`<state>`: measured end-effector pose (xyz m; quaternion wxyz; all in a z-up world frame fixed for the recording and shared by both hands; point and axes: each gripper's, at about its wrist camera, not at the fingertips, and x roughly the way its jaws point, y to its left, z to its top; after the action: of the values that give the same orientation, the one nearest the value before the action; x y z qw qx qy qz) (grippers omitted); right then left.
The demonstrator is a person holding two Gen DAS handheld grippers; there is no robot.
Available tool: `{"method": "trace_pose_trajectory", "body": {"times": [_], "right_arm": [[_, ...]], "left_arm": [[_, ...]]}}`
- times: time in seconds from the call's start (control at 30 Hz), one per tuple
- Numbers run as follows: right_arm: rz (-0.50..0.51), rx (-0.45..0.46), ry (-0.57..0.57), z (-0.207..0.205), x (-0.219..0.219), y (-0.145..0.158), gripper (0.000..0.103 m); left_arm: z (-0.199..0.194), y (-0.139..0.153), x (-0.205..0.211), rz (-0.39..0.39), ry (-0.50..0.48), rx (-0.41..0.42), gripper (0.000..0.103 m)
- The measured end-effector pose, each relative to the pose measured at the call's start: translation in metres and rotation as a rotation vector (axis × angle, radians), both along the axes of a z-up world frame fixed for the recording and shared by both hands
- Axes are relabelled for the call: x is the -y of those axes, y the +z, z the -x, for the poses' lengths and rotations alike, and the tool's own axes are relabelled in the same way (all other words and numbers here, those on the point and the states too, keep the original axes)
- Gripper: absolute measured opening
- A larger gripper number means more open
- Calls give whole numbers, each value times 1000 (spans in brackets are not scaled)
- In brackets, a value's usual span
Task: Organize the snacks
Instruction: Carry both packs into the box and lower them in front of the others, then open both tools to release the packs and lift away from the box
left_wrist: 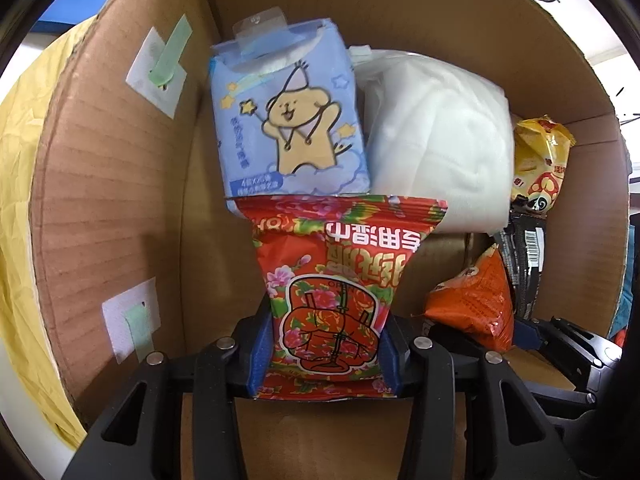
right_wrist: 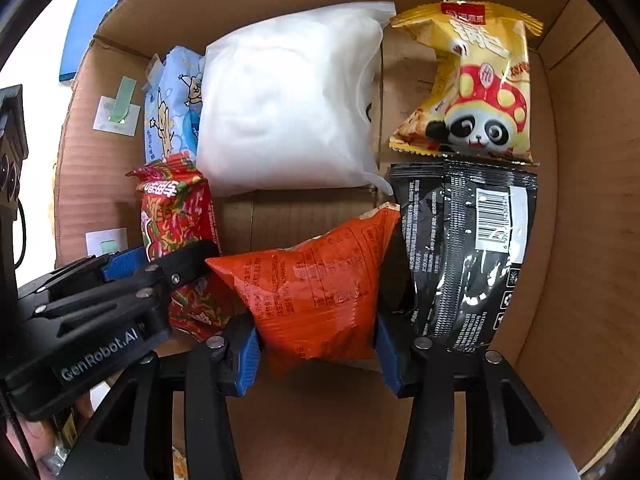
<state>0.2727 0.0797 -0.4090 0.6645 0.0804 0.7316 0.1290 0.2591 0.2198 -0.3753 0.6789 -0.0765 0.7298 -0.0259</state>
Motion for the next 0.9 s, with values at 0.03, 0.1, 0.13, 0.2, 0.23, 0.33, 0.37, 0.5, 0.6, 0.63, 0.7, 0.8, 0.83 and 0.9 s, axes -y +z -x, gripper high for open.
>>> {"method": "trace_pose_trajectory", "body": {"times": [0.03, 0.1, 0.13, 0.2, 0.23, 0.33, 0.37, 0.5, 0.6, 0.63, 0.7, 0.8, 0.83, 0.9], "right_arm": [[4, -4, 1, 0, -2, -2, 52], [11, -14, 3, -2, -5, -6, 53], [13, -14, 2, -2, -1, -9, 53], [26, -8, 8, -1, -6, -10, 53], [34, -8, 12, -1, -7, -10, 53], [49, 1, 18, 5, -5, -5, 53], [58, 6, 21, 6, -5, -3, 53], [76, 26, 23, 9, -1, 5, 55], [81, 38, 19, 10, 0, 12, 58], [86, 49, 19, 10, 0, 16, 59], [102, 66, 18, 12, 2, 23, 62], [121, 92, 16, 14, 3, 35, 69], [125, 97, 12, 14, 4, 40, 71], [140, 116, 5, 16, 9, 48, 75]], "left_arm": [[0, -2, 0, 0, 2, -6, 42], [0, -3, 1, 2, 7, -11, 42], [0, -3, 2, -4, 10, -16, 42], [-3, -2, 3, -8, 11, -21, 42], [-3, -1, 4, -14, 10, -22, 42], [-1, 0, 8, -25, 5, -14, 42], [-1, 2, 10, -27, 3, -11, 43], [2, 11, 16, -25, 1, 6, 43], [2, 21, 20, -30, 0, 24, 43], [3, 25, 21, -33, 0, 31, 43], [4, 32, 22, -35, 0, 47, 48], [9, 46, 27, -38, 0, 81, 53], [10, 51, 28, -42, -1, 94, 54], [14, 59, 30, -56, 0, 118, 57]]}}
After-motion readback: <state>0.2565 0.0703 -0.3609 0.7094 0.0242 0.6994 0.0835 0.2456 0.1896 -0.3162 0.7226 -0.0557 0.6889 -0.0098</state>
